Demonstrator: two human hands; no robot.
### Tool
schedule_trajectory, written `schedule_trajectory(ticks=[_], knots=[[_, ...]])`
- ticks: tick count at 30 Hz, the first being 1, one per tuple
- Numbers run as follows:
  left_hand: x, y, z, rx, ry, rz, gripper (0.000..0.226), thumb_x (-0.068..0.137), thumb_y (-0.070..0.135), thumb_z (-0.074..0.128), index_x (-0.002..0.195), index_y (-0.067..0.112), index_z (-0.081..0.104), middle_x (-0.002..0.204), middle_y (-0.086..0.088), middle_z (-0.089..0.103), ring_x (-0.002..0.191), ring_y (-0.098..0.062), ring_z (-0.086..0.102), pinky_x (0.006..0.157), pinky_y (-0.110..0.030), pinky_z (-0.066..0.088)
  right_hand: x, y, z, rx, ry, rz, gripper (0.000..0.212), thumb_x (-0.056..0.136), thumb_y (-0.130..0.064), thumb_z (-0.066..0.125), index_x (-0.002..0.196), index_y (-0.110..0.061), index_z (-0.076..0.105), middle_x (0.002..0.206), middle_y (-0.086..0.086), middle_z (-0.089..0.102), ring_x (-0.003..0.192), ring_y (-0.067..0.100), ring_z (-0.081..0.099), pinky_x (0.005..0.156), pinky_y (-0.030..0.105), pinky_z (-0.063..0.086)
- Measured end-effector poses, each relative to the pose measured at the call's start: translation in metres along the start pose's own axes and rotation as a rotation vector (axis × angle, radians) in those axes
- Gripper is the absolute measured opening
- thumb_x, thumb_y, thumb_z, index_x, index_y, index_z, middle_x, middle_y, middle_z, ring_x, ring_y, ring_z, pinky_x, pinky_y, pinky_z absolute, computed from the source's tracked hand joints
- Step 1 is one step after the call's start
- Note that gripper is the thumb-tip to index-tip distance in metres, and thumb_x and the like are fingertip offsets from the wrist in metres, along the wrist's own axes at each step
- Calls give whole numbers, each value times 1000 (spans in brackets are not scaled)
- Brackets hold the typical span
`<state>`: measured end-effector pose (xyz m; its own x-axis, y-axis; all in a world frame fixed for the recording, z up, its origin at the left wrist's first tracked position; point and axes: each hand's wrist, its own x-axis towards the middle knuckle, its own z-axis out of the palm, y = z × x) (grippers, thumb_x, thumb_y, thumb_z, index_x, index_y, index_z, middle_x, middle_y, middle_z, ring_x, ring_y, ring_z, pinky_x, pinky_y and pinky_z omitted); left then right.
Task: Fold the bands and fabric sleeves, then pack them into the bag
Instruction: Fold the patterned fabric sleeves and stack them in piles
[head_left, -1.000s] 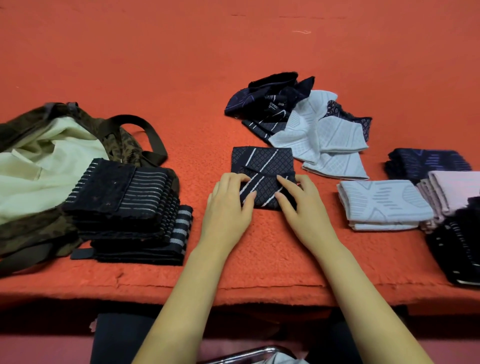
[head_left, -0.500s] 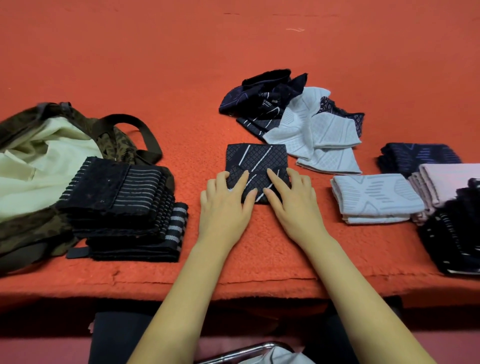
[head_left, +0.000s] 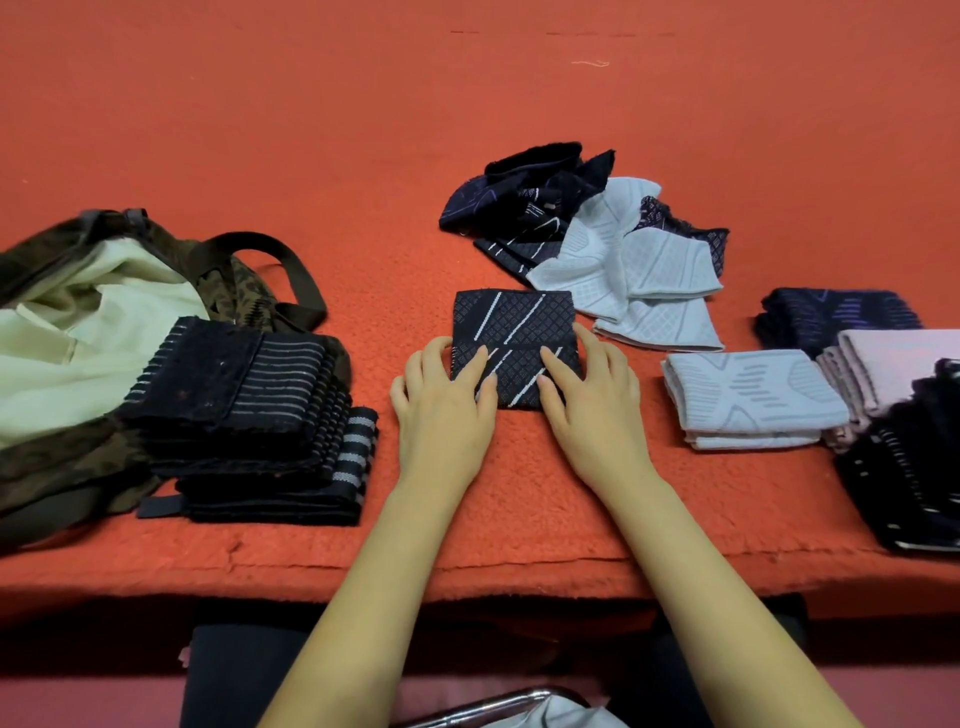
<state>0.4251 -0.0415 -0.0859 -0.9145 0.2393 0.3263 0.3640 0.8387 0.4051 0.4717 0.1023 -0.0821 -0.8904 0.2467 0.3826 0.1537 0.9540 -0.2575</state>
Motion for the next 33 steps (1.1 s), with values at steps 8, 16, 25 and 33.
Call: schedule_trajectory(ticks=[8,16,25,33], knots=[[-1,-4,-7,-287,48,126,49,75,2,40,108,20,71,141,-6,45,139,-24,28,118,-40,3,-2,5,3,274,-9,-125,34,83,-4,48,113,-3,66,122,13,62,117,30,55,105,33,37],[-2,-5,-11,-289,-130,134,53,75,20,44,127,24,57,153,5,29,145,-10,9,117,-31,-8,-4,5,-5,381,-152,-93,54,76,-30,42,122,-9,59,136,6,51,129,22,43,112,38,30],[-1,0,-25,-665,17,35,14,90,24,52,102,18,58,98,9,62,98,-14,58,106,-40,34,-3,4,-19,624,81,23,21,89,-31,56,107,-23,62,94,-23,63,90,7,61,82,31,47],[-3,9,-29,-466,80,-117,17,96,33,49,105,20,55,91,-1,69,86,-29,63,74,-38,45,-6,4,-20,805,79,117,23,84,-33,64,104,-24,59,94,-19,65,88,-4,61,79,22,46]])
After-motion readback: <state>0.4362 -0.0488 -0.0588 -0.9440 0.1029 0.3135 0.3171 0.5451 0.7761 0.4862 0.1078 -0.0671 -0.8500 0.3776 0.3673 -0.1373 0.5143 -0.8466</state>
